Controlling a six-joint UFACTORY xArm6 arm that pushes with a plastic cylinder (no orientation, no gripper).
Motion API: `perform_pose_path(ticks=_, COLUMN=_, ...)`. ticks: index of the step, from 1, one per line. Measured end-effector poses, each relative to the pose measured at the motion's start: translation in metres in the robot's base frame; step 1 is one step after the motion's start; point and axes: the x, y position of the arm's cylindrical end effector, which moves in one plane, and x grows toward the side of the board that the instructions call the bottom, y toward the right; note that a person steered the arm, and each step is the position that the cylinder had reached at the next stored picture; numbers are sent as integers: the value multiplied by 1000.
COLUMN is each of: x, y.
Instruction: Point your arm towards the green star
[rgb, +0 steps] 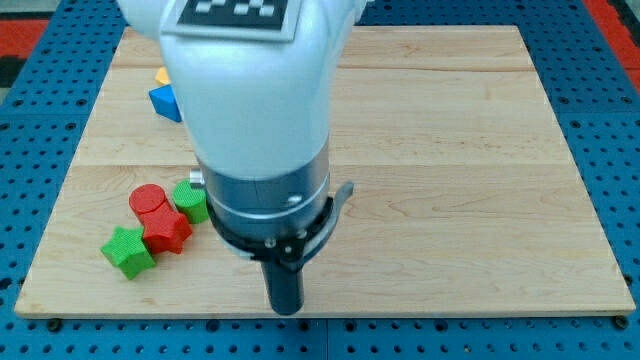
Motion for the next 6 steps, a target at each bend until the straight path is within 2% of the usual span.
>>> perform_pose_path(ticks=1, x=0, y=-36)
perform_pose_path(ticks=2, x=0, y=-115)
perform_pose_path(ticks=3, x=-1, y=-151)
perform_pose_path(ticks=4, x=-18, y=-209)
perform_pose_path(ticks=5, x=-19, y=-176)
perform_pose_path(ticks=6, x=-51, y=-159)
